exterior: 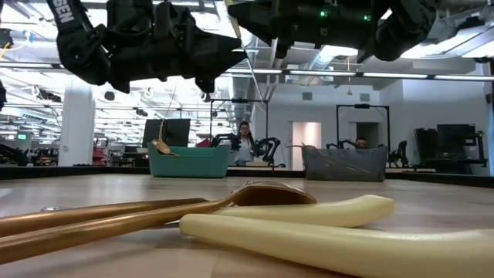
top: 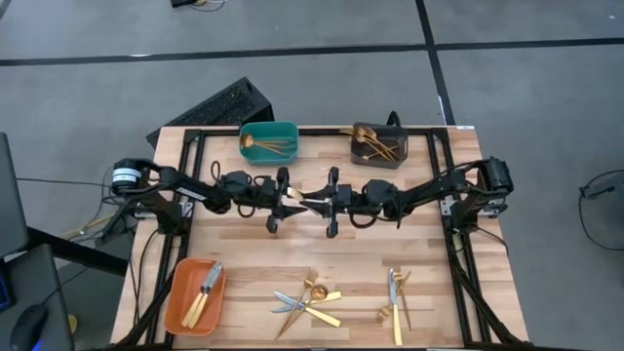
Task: Sort silverware by color (type)
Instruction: Put the yellow table knife into the orange bin
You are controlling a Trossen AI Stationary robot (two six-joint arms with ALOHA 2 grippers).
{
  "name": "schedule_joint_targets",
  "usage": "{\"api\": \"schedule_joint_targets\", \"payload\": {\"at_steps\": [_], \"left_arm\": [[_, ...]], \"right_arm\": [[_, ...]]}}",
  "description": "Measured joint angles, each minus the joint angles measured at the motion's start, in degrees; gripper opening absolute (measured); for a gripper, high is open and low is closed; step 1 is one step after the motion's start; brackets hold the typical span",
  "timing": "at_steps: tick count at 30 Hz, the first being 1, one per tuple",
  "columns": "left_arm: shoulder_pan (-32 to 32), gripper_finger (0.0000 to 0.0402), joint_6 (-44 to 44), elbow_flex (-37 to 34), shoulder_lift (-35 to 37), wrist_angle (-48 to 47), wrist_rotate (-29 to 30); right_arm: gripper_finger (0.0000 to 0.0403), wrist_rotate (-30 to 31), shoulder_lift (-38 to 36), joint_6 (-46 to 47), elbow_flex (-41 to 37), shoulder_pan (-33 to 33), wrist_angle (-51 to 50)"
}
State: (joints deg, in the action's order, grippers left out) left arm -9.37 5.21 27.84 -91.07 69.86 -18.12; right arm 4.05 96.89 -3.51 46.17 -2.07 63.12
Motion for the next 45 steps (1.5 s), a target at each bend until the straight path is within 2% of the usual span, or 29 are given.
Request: {"api": "schedule_joint_targets", "payload": {"at_steps": [5, 12, 15, 18, 21, 25, 27, 30, 33, 37, 40, 42, 45], "left_arm": [[0.0, 0.0155, -1.0, 1.1, -0.1, -0.3, -2.9], [0.0, 0.0155, -4.9, 2.9, -0.1, -0.1, -10.8], [0.2, 0.0155, -5.2, 4.2, -0.1, -0.3, -15.0], [1.1, 0.0148, -5.8, 6.0, 0.0, -4.3, -15.6], [2.3, 0.0121, -7.7, 7.7, 0.0, -9.5, -15.7], [2.8, 0.0051, -9.0, 8.5, 0.0, -12.4, -15.6], [3.0, 0.0019, -6.7, 8.5, 0.0, -13.3, -16.4], [3.1, 0.0014, -2.8, 8.5, 0.0, -17.7, -16.0], [3.1, 0.0010, -2.4, 8.5, 0.0, -26.6, -10.8], [3.1, 0.0000, -2.5, 8.4, 0.7, -42.5, 2.9], [3.1, 0.0001, -2.7, 8.4, 2.5, -54.0, 15.8], [3.1, 0.0001, -2.7, 8.4, 3.9, -59.9, 22.9], [3.7, 0.0001, -2.8, 8.4, 6.6, -66.5, 29.0]], "right_arm": [[0.0074, -2.8, -0.1, 0.0, 0.0, 0.0, -0.2], [0.0074, -13.7, -0.1, 0.3, 0.0, 0.0, -0.6], [0.0074, -14.8, -0.1, 0.4, 0.0, 0.0, -0.6], [0.0074, -15.1, -0.1, 0.4, 0.0, -0.1, -0.7], [0.0074, -15.1, -0.1, 0.5, 0.0, 0.0, -0.7], [0.0078, -14.9, -0.1, 3.9, 0.0, -0.1, -0.9], [0.0097, -15.0, -0.1, 8.1, 0.0, -0.1, -1.2], [0.0138, -14.3, -0.1, 12.7, 0.0, 0.0, -1.9], [0.0178, -12.6, -0.7, 16.1, 0.0, 0.0, -5.5], [0.0217, -4.3, -4.9, 18.1, -0.1, 0.0, -20.2], [0.0228, 6.7, -9.5, 18.1, -0.1, -0.3, -33.2], [0.0230, 11.8, -11.4, 18.1, -0.1, -0.5, -39.2], [0.0228, 12.6, -12.3, 18.0, -0.1, -0.4, -39.8]]}}
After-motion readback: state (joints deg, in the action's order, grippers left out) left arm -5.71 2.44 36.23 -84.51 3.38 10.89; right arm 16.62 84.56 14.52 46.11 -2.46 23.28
